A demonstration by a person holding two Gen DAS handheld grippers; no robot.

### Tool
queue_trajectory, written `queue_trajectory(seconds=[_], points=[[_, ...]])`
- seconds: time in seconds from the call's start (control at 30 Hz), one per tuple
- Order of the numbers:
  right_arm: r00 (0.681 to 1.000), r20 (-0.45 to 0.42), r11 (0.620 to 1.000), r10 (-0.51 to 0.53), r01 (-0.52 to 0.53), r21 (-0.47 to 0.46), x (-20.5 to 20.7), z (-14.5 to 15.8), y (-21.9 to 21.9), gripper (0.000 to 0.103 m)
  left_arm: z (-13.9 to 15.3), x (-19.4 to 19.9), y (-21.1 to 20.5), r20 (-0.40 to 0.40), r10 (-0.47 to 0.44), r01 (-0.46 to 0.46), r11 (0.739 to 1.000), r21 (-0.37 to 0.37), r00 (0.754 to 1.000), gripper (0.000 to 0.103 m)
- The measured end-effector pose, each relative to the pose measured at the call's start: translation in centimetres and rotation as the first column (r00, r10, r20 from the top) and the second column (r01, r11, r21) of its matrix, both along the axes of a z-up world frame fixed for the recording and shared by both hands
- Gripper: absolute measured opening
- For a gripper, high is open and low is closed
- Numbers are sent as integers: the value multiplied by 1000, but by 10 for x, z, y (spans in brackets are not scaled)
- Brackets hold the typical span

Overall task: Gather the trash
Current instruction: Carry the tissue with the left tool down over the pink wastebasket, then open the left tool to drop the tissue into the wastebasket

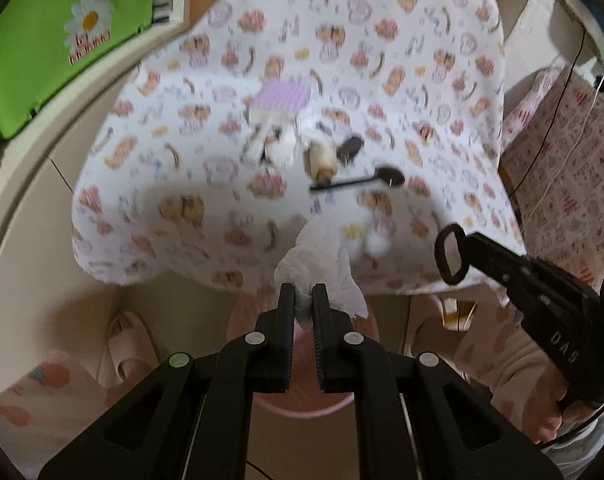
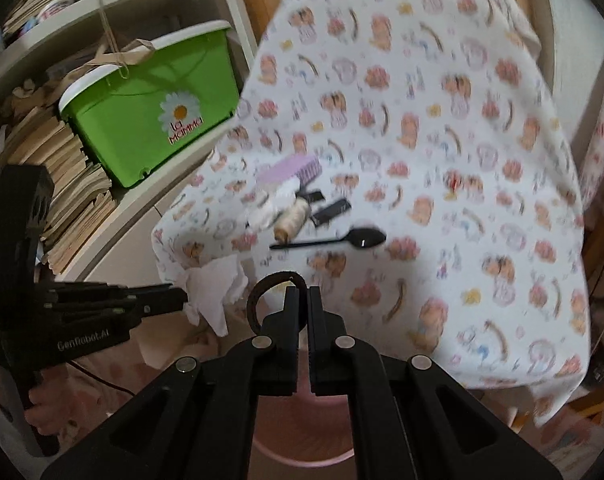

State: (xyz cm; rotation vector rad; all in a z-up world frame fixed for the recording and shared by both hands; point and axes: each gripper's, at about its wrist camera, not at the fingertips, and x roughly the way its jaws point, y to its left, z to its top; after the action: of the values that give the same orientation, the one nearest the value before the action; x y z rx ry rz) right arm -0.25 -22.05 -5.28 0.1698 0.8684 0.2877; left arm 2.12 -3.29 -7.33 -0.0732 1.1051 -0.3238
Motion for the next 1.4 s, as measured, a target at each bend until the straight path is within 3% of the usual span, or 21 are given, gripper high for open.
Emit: queue_trajectory(seconds=[0.23,0.37,0.57,0.73,0.87,0.97,1.07,1.17,1.23,1.4], points=[[994,-106,1000,-4,3,-4,10,-31,2,4,-32,7,-10,-82,-7,12,998,64,997,8],[979,-201,1000,14,-12,14,15,-57,5,4,-62,11,-18,-169,-31,48,994,97,985,8],[936,-352,999,31,-34,-2,18,-106,18,4,-102,15,-28,-288,-45,83,989,122,957,9],[898,-441,997,12,-45,-65,24,-145,27,4,-126,24,-34,-270,-7,73,969,235,963,11],[867,-497,992,-7,-58,-115,25,-172,29,4,-145,33,-29,-324,5,63,978,199,946,11],[855,-518,987,-6,-79,-143,24,-187,32,4,-160,32,-31,-349,14,74,968,239,937,11],[839,-544,980,-6,-104,-171,25,-202,37,4,-173,31,-30,-407,7,95,969,229,913,12],[812,-584,986,-11,-87,-140,24,-214,32,4,-173,30,-29,-416,13,93,967,235,909,12],[802,-597,989,-19,-73,-130,26,-218,29,6,-172,30,-27,-419,16,83,973,217,908,16],[813,-581,985,-23,-80,-151,26,-215,28,12,-168,33,-21,-402,56,43,972,232,914,55]])
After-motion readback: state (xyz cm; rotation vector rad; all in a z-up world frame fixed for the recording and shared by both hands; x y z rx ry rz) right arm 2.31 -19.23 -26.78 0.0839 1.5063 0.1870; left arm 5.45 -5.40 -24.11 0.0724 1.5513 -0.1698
